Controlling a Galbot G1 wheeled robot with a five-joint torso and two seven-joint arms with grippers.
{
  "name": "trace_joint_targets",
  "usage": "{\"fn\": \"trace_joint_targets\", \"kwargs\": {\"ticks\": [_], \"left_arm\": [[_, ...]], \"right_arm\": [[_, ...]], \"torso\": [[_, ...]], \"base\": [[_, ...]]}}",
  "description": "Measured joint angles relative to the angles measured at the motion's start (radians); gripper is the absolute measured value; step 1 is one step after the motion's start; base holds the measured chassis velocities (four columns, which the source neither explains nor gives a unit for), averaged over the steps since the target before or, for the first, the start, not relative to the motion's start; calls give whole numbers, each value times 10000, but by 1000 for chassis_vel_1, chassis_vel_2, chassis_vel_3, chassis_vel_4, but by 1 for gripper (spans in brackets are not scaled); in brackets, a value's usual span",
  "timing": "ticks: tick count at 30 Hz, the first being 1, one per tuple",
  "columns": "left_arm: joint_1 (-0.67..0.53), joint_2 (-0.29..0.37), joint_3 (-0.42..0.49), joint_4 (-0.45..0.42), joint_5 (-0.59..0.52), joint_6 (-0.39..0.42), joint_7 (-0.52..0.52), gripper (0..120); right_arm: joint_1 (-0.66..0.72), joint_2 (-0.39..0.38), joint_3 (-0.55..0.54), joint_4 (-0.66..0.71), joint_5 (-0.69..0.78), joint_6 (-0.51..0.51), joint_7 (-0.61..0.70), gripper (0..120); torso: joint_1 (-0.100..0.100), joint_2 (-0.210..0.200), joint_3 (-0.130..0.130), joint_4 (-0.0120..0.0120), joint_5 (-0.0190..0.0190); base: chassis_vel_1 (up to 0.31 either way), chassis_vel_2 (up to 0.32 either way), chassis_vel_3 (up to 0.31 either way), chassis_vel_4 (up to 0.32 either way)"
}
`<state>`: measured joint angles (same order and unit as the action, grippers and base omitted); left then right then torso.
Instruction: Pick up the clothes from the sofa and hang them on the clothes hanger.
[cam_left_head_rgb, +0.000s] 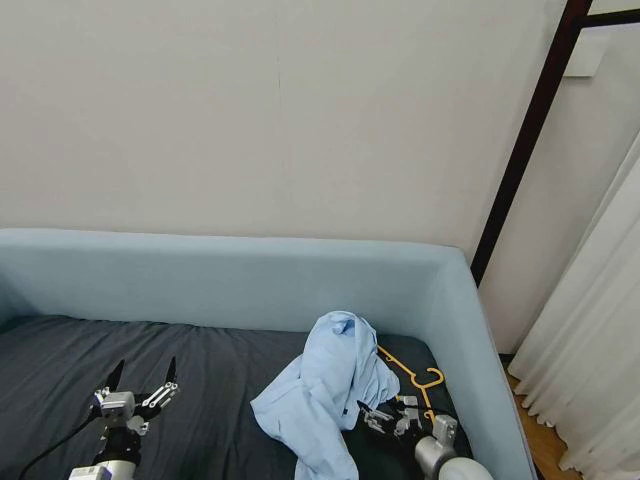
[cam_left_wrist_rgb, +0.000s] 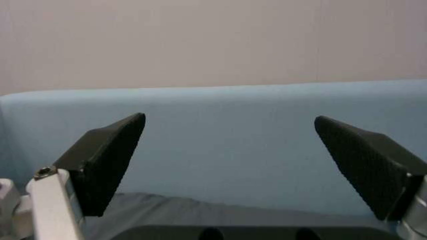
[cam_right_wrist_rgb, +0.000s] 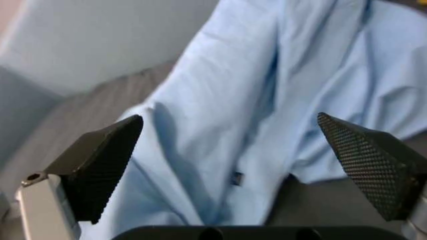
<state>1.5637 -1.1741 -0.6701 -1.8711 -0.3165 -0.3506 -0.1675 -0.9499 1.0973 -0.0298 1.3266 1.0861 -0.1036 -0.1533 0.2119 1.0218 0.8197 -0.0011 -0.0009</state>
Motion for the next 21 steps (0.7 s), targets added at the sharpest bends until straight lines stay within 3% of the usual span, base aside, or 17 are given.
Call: {"fn": "trace_joint_targets", "kwargs": {"ticks": [5,13,21], "left_arm": [[-27,-82,-16,7,74,-5,-29,100],[-186,-147,6,149,110,-7,-91,100],[-308,-178,68,238,138,-7,-105,100]], "right_arm": [[182,606,372,-712,-21,-500,-754,100],[194,1334,889,-1201,-224,-2151,701,100],[212,1779,1041,-1470,-179,-2457,1018,100]], "torso": [[0,0,0,-2,1],[0,-1,0,-1,3],[0,0,-1,-2,2]], "base": [[0,0,0,0],[0,0,0,0],[0,0,0,0]]}}
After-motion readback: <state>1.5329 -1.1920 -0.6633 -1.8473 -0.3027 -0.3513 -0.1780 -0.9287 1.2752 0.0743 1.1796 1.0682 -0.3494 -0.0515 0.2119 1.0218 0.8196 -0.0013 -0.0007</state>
